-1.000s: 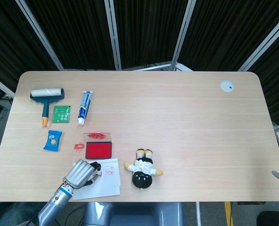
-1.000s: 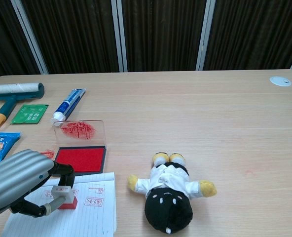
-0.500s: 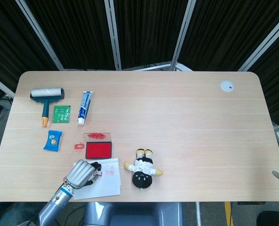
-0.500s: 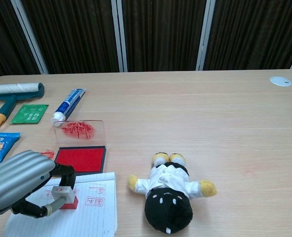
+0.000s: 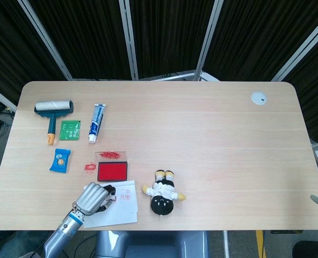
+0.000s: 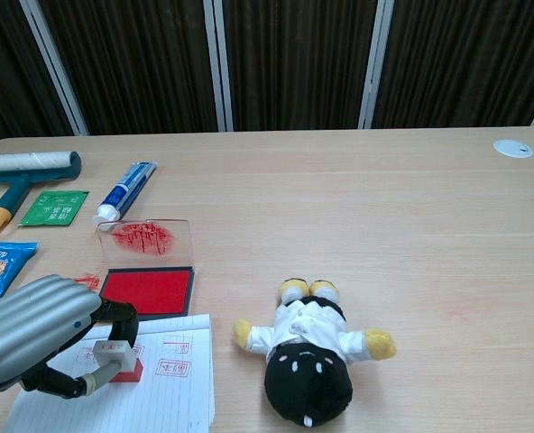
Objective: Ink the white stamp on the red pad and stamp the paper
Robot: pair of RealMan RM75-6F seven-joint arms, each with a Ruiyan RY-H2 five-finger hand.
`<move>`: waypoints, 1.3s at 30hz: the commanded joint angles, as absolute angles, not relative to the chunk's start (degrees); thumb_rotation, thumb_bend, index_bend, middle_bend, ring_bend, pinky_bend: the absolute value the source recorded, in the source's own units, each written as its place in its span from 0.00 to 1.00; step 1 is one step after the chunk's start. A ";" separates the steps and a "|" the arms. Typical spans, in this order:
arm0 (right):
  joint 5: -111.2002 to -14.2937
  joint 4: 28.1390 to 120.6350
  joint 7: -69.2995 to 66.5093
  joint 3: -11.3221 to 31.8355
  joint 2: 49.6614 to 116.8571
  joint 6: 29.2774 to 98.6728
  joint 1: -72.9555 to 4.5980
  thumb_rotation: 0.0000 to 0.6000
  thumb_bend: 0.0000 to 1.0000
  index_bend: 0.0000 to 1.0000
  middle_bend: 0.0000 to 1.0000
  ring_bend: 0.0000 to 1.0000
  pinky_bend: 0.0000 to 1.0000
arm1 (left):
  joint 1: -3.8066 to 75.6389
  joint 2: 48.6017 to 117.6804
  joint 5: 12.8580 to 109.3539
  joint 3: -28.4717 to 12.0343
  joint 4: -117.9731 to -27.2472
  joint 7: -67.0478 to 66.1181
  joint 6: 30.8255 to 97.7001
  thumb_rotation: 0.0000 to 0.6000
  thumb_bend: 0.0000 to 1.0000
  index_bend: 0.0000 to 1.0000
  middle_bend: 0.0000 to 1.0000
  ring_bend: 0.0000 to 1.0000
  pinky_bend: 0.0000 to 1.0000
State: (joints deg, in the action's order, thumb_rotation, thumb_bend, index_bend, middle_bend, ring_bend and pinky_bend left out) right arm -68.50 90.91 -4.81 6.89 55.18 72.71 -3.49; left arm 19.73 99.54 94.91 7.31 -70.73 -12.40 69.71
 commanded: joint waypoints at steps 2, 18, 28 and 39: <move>-68.51 90.91 -4.79 6.87 55.18 72.72 -3.48 1.00 0.00 0.00 0.00 0.00 0.00 | 19.75 99.21 95.26 7.18 -71.17 -12.11 70.32 1.00 0.44 0.57 0.55 0.81 0.85; -68.72 91.32 -4.58 6.80 55.05 73.11 -3.33 1.00 0.00 0.00 0.00 0.00 0.00 | 19.83 93.07 96.28 4.94 -79.44 -9.27 75.31 1.00 0.44 0.57 0.55 0.81 0.85; -68.73 91.44 -4.56 6.75 54.98 73.00 -3.35 1.00 0.00 0.00 0.00 0.00 0.00 | 20.09 90.45 89.59 0.20 -79.37 -6.75 73.88 1.00 0.44 0.57 0.55 0.81 0.84; -68.47 91.55 -3.72 6.66 55.20 72.75 -3.52 1.00 0.00 0.00 0.00 0.00 0.00 | 20.90 93.16 83.39 -2.37 -70.42 -3.35 69.18 1.00 0.44 0.55 0.53 0.81 0.85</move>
State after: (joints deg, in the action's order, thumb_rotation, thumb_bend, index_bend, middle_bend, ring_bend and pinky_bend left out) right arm -68.49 91.55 -3.73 6.67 55.19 72.76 -3.51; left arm 20.65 92.43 84.20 -2.00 -71.75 -4.01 70.07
